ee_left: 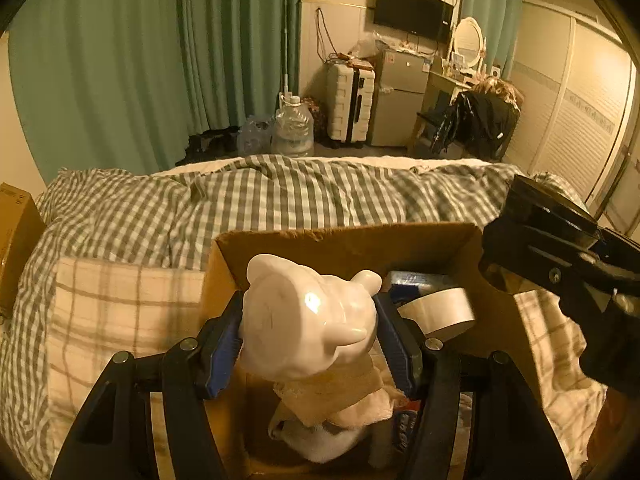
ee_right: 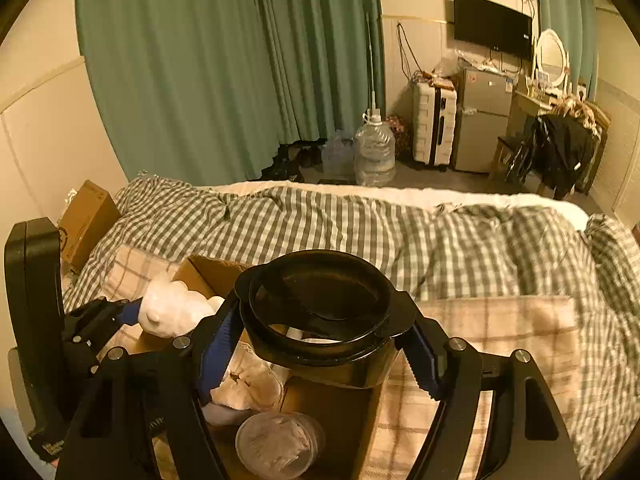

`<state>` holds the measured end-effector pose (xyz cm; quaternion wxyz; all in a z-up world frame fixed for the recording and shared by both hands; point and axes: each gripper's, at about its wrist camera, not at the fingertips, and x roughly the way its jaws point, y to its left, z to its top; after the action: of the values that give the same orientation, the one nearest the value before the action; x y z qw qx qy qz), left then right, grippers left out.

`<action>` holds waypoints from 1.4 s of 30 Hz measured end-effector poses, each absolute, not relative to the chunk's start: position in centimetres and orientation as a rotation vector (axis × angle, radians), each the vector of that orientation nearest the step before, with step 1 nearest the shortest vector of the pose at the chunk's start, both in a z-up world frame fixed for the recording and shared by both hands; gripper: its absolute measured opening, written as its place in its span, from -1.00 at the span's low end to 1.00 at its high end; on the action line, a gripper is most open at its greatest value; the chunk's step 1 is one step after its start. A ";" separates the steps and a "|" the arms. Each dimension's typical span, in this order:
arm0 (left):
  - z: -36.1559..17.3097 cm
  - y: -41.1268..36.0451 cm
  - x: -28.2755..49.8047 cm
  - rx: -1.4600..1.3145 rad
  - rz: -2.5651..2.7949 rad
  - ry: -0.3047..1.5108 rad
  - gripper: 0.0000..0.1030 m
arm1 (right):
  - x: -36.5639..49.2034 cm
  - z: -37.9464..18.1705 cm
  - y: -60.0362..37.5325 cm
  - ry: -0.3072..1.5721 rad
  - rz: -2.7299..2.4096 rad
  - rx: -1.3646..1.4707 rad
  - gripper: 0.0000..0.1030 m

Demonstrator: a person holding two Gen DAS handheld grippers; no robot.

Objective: Organize objects

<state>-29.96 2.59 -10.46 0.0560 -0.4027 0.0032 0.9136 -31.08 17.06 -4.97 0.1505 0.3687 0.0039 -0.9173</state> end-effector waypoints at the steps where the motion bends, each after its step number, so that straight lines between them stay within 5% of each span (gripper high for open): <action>1: -10.6 2.7 -30.0 -1.224 2.767 0.007 0.26 | -31.2 -5.3 17.2 -0.006 -2.635 1.057 0.42; 4: -10.6 2.8 -30.1 -1.230 2.748 -0.015 0.46 | -31.7 -5.5 17.7 -0.064 -2.633 1.042 0.45; 6: -9.8 2.7 -29.7 -1.210 2.780 -0.008 0.86 | -31.5 -5.0 18.1 -0.091 -2.651 1.030 0.72; 8: -8.5 2.6 -28.9 -1.163 2.829 -0.001 0.97 | -31.0 -3.9 18.6 -0.106 -2.681 0.994 0.72; 27: 8.3 1.2 -13.0 -0.740 3.022 -0.054 1.00 | -13.0 12.2 21.7 -0.002 -2.883 0.610 0.99; 34: 6.4 1.0 -7.4 -0.545 3.142 -0.022 1.00 | -9.9 8.0 22.2 0.018 -2.919 0.678 0.99; 42: -2.9 1.0 -7.1 -0.643 3.215 0.062 1.00 | -9.2 -0.8 22.8 0.030 -2.914 0.827 0.99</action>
<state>-7.11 1.00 -2.86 -0.0688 -0.1955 0.0189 0.9781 -9.25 22.83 -0.84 0.0560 0.2726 0.0098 -0.9605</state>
